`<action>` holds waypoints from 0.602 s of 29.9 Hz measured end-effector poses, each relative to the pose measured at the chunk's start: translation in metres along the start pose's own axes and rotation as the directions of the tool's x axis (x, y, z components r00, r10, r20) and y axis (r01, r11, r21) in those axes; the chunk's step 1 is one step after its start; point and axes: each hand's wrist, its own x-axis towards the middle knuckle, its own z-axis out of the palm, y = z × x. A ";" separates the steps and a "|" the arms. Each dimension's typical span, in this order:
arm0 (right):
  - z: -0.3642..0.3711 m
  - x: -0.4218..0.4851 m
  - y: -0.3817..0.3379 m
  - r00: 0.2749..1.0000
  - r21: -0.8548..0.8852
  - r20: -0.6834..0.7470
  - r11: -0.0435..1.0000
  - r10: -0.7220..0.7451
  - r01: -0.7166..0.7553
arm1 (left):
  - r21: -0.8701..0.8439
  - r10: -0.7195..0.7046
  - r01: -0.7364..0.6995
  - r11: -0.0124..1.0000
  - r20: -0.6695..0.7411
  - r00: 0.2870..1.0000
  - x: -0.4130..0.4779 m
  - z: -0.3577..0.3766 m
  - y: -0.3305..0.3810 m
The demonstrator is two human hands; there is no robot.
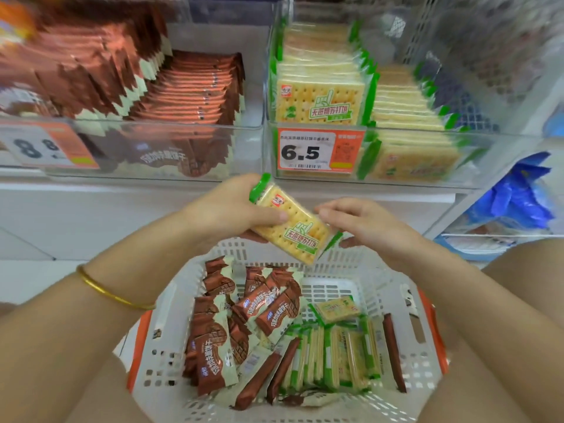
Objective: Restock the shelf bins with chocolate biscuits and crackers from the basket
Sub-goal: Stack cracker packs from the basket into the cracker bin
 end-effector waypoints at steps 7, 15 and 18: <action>-0.007 -0.013 -0.017 0.980 0.380 0.116 0.919 -0.159 0.104 | -0.248 0.013 -0.027 0.968 -0.059 0.998 -0.003 -0.012 0.009; -0.048 -0.023 -0.070 0.862 0.148 -0.301 0.873 -0.407 0.464 | -0.147 0.291 -0.356 0.923 -0.337 0.895 -0.002 -0.016 0.025; -0.070 -0.010 -0.089 0.763 -0.135 -0.416 0.863 -0.496 0.487 | 0.360 0.546 -0.413 0.836 -0.480 0.687 0.004 -0.017 0.023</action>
